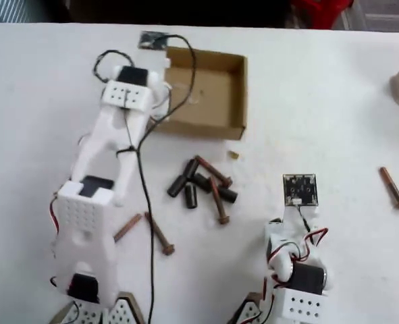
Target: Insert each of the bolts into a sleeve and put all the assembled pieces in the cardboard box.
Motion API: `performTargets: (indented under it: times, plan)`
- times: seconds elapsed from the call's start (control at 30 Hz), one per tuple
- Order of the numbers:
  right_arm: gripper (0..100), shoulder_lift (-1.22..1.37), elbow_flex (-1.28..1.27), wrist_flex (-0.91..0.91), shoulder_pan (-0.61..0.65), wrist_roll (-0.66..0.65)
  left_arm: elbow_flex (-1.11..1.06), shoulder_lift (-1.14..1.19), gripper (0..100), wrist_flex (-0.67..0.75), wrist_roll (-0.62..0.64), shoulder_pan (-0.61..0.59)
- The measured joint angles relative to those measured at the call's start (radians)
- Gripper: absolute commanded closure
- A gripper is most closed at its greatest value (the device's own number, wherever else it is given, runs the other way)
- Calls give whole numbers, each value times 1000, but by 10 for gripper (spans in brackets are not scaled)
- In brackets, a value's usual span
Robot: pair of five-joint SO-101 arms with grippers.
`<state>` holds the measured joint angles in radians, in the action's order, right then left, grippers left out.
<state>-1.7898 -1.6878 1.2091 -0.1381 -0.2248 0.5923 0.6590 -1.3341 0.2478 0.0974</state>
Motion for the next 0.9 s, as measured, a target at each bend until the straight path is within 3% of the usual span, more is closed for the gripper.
performTargets:
  times: [0.17, 0.5, 0.73, 0.9]
  plan:
    - [981, 0, 0, 0, 0, 0, -110, -14, 980, 94, 12, -64]
    - [981, 0, 0, 0, 0, 0, -391, -31, 972, 324, 12, -78]
    - [981, 0, 0, 0, 0, 0, -410, -60, 799, 296, -123, -83]
    - [981, 0, 0, 0, 0, 0, -508, -161, 783, 265, -126, -81]
